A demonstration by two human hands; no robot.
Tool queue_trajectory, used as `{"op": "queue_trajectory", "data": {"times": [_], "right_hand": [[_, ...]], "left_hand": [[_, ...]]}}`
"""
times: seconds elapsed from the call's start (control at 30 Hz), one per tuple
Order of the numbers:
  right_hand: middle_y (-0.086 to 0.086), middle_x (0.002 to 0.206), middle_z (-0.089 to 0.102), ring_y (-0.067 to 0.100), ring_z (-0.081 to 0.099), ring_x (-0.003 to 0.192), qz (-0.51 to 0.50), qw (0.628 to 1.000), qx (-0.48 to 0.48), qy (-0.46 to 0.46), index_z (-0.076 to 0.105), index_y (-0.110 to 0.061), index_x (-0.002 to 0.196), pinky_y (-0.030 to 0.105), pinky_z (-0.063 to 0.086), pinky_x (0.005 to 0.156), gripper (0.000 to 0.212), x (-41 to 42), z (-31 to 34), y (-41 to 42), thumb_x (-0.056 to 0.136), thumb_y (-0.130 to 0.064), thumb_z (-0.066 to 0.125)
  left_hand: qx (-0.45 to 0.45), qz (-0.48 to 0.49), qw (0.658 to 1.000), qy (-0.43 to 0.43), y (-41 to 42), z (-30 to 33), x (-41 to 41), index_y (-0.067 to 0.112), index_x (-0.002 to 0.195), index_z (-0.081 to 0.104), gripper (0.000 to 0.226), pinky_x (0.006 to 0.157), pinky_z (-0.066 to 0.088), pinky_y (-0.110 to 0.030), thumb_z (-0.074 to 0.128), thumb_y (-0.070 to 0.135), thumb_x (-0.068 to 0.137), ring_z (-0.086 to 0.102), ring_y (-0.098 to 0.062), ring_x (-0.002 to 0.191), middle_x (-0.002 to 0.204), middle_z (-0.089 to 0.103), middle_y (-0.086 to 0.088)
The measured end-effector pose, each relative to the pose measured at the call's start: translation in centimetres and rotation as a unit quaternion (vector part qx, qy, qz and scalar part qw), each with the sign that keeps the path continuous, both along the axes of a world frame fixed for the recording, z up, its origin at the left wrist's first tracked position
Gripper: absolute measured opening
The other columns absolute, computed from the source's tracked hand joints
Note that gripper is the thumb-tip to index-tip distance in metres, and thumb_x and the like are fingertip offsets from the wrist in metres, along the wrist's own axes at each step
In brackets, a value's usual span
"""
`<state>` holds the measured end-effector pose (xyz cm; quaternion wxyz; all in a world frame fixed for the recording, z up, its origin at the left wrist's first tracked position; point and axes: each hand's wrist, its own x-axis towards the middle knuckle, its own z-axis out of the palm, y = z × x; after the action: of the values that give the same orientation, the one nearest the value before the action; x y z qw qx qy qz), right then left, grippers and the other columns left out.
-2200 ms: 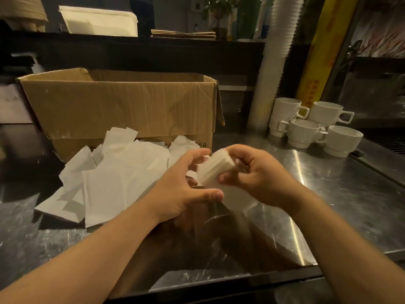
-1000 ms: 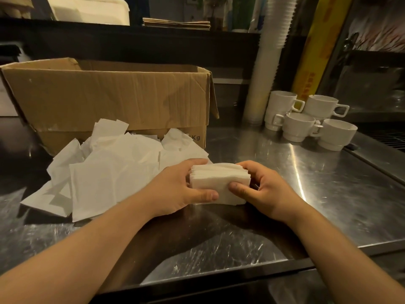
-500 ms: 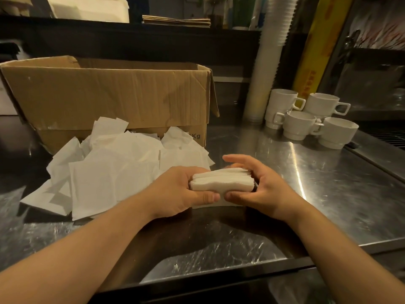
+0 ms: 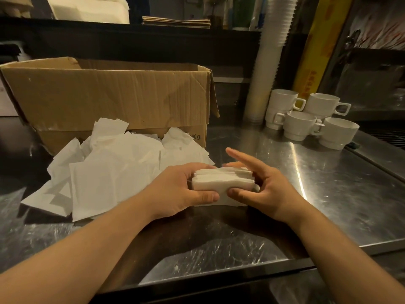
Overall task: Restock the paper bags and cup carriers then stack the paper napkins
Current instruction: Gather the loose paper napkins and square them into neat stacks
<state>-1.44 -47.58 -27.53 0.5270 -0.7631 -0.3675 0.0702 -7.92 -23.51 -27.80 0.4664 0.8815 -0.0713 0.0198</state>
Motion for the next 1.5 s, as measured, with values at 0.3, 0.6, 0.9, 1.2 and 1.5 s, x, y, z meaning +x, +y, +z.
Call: {"op": "queue_trajectory", "data": {"times": [0.3,0.6,0.9,1.2,1.5], "right_hand": [[-0.021,0.123,0.064,-0.009,0.060,0.113,-0.062,0.995,-0.022,-0.075,0.055,-0.036,0.139,0.012,0.052,0.089,0.061,0.2,-0.3,0.0,0.084,-0.028,0.079],[-0.011,0.119,0.069,0.003,0.067,0.108,-0.046,0.998,-0.003,-0.039,0.054,-0.047,0.133,0.018,0.055,0.089,0.060,0.5,-0.6,-0.2,0.081,-0.038,0.083],[-0.006,0.097,0.076,0.013,0.069,0.092,-0.101,0.994,0.032,0.023,0.077,-0.025,0.098,0.033,0.058,0.081,0.015,0.3,0.2,0.6,0.101,-0.021,0.062],[-0.001,0.089,0.076,0.019,0.069,0.088,-0.139,0.985,0.057,0.085,0.078,-0.020,0.086,0.037,0.058,0.078,0.021,0.4,0.9,0.9,0.099,-0.018,0.062],[-0.005,0.090,0.076,0.016,0.069,0.089,-0.165,0.982,0.062,0.068,0.078,-0.020,0.092,0.027,0.055,0.074,0.016,0.5,0.8,1.1,0.099,-0.023,0.064]], "left_hand": [[0.022,0.016,0.999,-0.024,0.0,-0.1,0.0,0.040,0.126,0.063,0.040,0.087,0.055,-0.017,0.077,0.037,0.089,0.066,-0.007,0.104,0.109,0.069,0.024],[0.012,0.011,1.000,-0.025,0.0,0.1,-0.1,0.049,0.122,0.059,0.047,0.094,0.055,-0.021,0.082,0.033,0.085,0.061,0.005,0.106,0.113,0.067,0.026],[0.004,0.010,1.000,-0.009,-0.1,0.1,-0.2,0.040,0.127,0.064,0.047,0.100,0.056,-0.028,0.082,0.025,0.086,0.065,-0.004,0.108,0.113,0.070,0.022],[0.000,0.004,1.000,-0.001,0.0,0.0,-0.1,0.039,0.129,0.063,0.049,0.102,0.055,-0.031,0.083,0.025,0.086,0.065,-0.004,0.110,0.114,0.071,0.022],[-0.004,0.004,1.000,0.002,-0.1,0.1,-0.1,0.040,0.129,0.061,0.049,0.105,0.055,-0.036,0.082,0.025,0.086,0.064,-0.007,0.112,0.118,0.069,0.019]]}}
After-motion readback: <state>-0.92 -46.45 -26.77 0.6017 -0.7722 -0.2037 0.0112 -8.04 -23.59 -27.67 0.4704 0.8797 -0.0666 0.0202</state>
